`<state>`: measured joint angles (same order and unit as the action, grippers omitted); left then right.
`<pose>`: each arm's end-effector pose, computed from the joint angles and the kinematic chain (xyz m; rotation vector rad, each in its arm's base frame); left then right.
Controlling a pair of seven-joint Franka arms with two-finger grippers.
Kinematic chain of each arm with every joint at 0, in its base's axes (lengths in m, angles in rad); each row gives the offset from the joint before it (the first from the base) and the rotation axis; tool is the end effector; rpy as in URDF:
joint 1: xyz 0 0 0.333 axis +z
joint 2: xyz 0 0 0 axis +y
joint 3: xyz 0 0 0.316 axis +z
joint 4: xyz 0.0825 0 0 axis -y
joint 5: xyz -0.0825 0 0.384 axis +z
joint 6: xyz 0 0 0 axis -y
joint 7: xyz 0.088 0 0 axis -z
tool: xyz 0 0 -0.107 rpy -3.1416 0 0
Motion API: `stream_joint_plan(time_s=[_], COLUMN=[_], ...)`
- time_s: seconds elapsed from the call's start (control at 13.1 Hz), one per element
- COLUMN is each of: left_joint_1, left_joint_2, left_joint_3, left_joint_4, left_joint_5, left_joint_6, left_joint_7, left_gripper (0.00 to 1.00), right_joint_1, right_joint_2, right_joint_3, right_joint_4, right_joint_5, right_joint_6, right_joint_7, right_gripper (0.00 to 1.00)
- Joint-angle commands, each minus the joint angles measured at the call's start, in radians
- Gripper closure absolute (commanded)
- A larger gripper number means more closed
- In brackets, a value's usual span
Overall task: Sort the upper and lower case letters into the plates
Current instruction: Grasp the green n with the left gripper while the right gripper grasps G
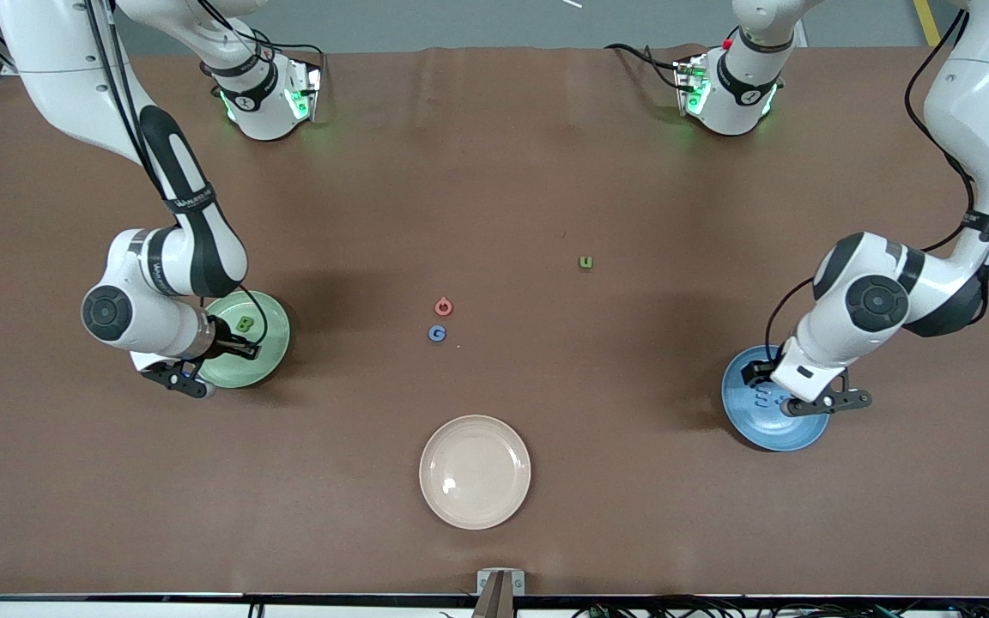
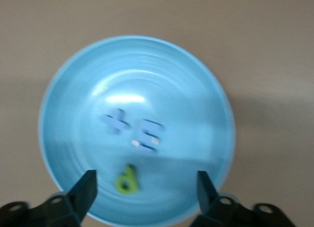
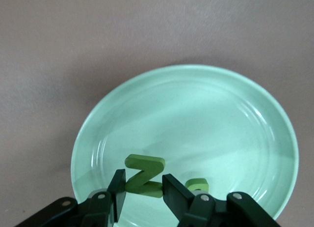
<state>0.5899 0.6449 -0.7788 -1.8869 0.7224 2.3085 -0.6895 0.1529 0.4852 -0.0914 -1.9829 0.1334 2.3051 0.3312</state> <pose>0.6269 -0.0751 0.2456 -3.0676 -0.1687 -0.1128 0.5928 0.0401 0.2066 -3.0643 0.5576 0.2582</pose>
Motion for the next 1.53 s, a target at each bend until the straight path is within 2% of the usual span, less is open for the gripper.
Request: stream_joint_plan(time_s=[0.0, 0.08, 0.31, 0.54, 0.84, 0.99, 1.15, 1.22, 1.45], left_joint_1=[0.005, 0.005, 0.004, -0.027, -0.117, -0.178, -0.176, -0.191, -0.220], left_joint_2=[-0.108, -0.117, -0.114, -0.105, -0.047, -0.030, 0.024, 0.036, 0.048], left_joint_3=[-0.097, -0.137, -0.239, -0.313, -0.313, -0.310, -0.306, -0.304, -0.281], left_joint_4=[-0.142, -0.184, -0.288, -0.353, -0.370, -0.371, -0.370, -0.370, -0.371], left_joint_5=[0.003, 0.003, 0.003, 0.017, 0.025, 0.049, 0.107, 0.139, 0.164], left_joint_6=[-0.014, -0.014, -0.001, 0.022, 0.077, 0.077, 0.080, 0.080, 0.080], left_joint_7=[-0.179, -0.271, -0.521, -0.717, -0.717, -0.714, -0.688, -0.700, -0.697], left_gripper=[0.00, 0.00, 0.00, 0.03, 0.14, 0.21, 0.23, 0.29, 0.40], right_joint_1=[-0.006, -0.006, 0.004, 0.094, 0.250, 0.335, 0.407, 0.428, 0.502], right_joint_2=[-0.014, -0.014, -0.033, -0.068, -0.062, -0.019, 0.038, 0.068, 0.150], right_joint_3=[0.007, 0.007, 0.009, 0.034, 0.078, 0.078, 0.076, 0.076, 0.074], right_joint_4=[-0.022, -0.020, 0.009, 0.023, 0.078, 0.120, 0.147, 0.163, 0.254], right_joint_5=[0.000, 0.000, 0.000, 0.003, 0.026, 0.029, 0.028, 0.022, -0.020], right_joint_6=[0.005, 0.004, -0.070, -0.099, -0.053, -0.004, 0.074, 0.094, 0.091], right_joint_7=[0.000, 0.002, 0.021, 0.269, 0.616, 0.641, 0.676, 0.669, 0.666], right_gripper=[0.16, 0.00, 0.00, 0.00, 0.00, 0.00, 0.00, 0.00, 0.00])
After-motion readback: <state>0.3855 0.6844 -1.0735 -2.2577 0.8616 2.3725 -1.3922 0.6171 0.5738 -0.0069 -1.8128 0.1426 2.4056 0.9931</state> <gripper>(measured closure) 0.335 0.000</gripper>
